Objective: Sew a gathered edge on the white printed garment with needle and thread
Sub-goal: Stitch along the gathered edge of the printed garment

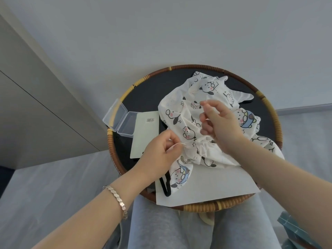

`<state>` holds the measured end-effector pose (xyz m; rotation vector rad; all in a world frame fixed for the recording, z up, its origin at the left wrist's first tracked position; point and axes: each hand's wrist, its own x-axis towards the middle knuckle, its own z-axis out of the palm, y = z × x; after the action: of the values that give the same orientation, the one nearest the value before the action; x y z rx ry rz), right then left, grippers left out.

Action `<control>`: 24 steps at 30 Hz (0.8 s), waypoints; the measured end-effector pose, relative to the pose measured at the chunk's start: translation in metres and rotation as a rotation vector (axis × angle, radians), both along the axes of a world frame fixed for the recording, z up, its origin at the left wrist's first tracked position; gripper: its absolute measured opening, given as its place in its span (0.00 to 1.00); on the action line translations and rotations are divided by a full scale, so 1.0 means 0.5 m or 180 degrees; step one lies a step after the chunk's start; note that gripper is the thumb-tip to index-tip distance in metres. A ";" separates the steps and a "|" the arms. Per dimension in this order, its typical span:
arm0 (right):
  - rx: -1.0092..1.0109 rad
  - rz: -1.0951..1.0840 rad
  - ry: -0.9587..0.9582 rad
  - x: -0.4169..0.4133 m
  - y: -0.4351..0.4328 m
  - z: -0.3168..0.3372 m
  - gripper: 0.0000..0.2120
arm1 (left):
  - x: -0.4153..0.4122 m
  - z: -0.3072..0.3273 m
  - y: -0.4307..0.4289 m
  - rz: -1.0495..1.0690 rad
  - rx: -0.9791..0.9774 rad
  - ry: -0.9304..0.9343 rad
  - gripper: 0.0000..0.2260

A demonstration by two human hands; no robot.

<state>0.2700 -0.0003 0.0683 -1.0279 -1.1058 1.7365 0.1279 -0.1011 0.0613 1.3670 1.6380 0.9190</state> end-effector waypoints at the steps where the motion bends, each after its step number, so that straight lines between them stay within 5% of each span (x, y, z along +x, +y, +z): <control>1: 0.0612 0.0161 -0.0717 0.011 0.010 -0.007 0.07 | -0.001 -0.002 0.000 0.0027 -0.0030 -0.0066 0.06; 4: 0.2743 0.0966 -0.3794 0.061 0.058 -0.039 0.10 | -0.003 -0.010 -0.003 -0.0002 -0.0037 -0.0076 0.06; 5: 0.2969 0.1164 -0.4592 0.077 0.074 -0.047 0.11 | -0.002 -0.013 -0.004 -0.0010 -0.0020 -0.0079 0.06; 7: 0.2740 0.1019 -0.5192 0.094 0.092 -0.050 0.11 | -0.001 -0.016 -0.004 0.0015 0.0016 -0.0080 0.07; 10: 0.1921 0.0842 -0.4081 0.083 0.086 -0.038 0.09 | 0.000 -0.019 -0.004 0.0019 0.0056 -0.0089 0.07; 15: 0.0640 0.2113 -0.2216 0.032 0.012 0.025 0.07 | 0.002 -0.014 -0.002 -0.0020 0.0152 -0.0033 0.07; 19: 0.0637 0.2463 -0.2298 0.020 -0.001 0.025 0.09 | 0.000 -0.012 -0.001 -0.0024 0.0193 0.0043 0.07; 22: 0.0507 0.1951 -0.2189 0.020 0.015 0.015 0.08 | -0.001 -0.012 -0.006 -0.0088 0.0166 0.0061 0.08; 24: 0.0816 0.1456 -0.2760 0.024 0.040 0.003 0.08 | -0.001 -0.012 -0.008 -0.0106 0.0177 0.0078 0.08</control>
<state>0.2817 0.0197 0.0699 -1.4905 -2.1825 1.4067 0.1272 -0.1051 0.0554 1.4443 1.6140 0.9377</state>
